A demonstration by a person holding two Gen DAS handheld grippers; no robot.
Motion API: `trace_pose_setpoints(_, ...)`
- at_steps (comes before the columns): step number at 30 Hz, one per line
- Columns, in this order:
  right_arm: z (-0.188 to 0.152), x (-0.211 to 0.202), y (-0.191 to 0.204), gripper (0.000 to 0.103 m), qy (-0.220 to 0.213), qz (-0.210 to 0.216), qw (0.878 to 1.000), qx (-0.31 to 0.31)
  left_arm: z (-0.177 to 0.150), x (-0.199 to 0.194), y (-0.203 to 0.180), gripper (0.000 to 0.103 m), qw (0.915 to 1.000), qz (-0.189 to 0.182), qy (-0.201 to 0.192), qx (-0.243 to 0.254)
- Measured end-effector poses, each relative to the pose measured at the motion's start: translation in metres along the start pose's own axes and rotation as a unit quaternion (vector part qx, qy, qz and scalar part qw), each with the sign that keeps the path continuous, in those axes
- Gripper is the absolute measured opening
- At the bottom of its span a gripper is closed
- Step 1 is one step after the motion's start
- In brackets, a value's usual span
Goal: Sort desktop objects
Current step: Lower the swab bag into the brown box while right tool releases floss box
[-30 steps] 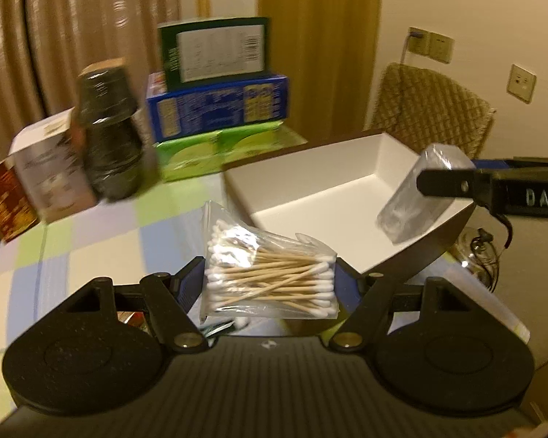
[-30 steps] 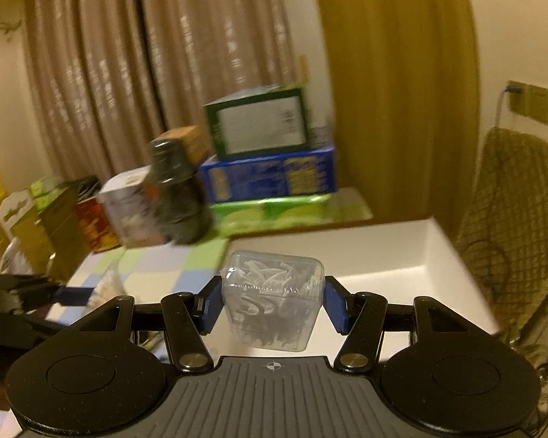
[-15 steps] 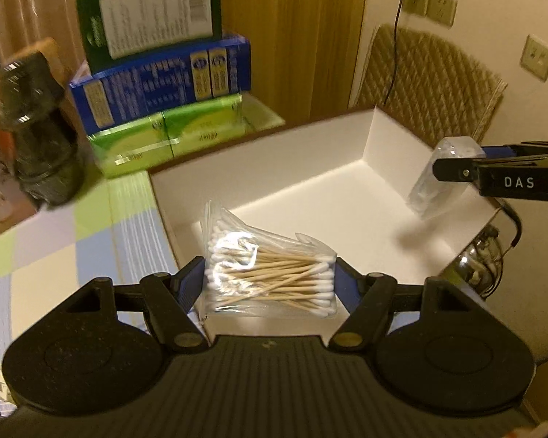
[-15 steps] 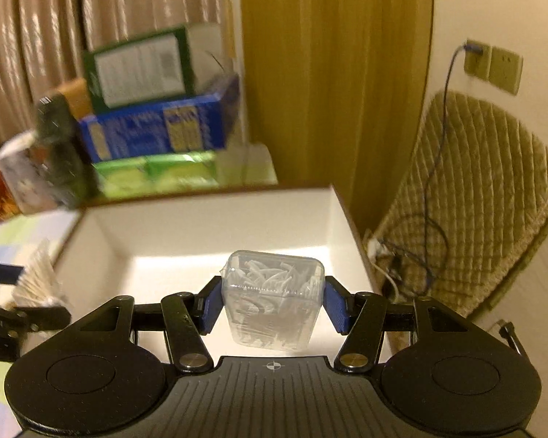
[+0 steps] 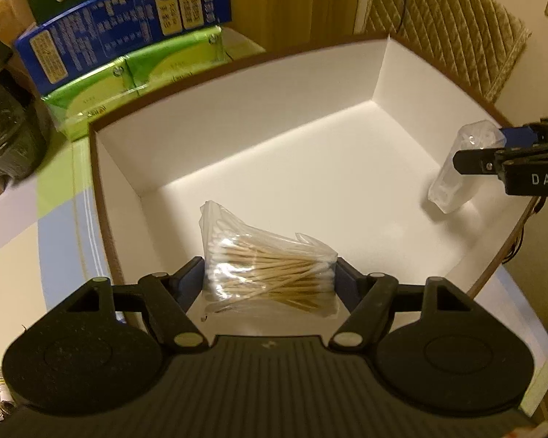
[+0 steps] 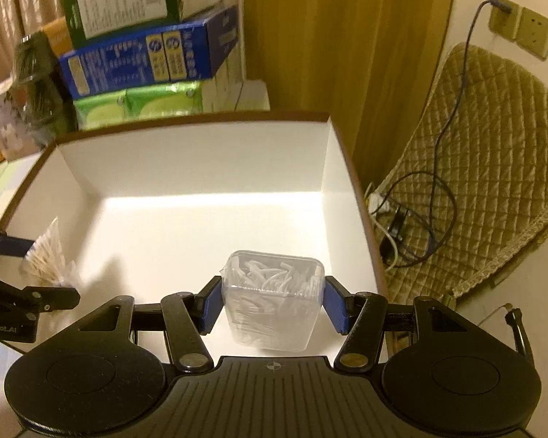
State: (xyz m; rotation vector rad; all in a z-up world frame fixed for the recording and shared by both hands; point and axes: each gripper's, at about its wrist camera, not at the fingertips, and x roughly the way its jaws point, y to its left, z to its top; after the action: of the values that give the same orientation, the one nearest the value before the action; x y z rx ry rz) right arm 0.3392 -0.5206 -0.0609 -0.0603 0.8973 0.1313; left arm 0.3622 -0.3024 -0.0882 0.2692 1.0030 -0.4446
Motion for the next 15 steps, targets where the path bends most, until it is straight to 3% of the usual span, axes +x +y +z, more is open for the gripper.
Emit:
trace_pose_setpoints(8, 0.008, 0.016, 0.005, 0.055, 0.026, -0.001, 0.999, -0.026, 0.003, 0.000, -0.002, 0.087, 1.0000, 0.003, 0.005, 0.007)
trace_pose_setpoints(12, 0.011, 0.016, 0.007, 0.071, 0.015, 0.002, 1.000, -0.027, 0.003, -0.002, 0.001, 0.088, 1.0000, 0.009, 0.001, -0.001)
trace_pose_setpoints(15, 0.014, 0.013, 0.008, 0.074, 0.004, 0.010, 1.000, -0.026, 0.001, -0.006, 0.003, 0.089, 0.9999, 0.012, -0.005, -0.011)
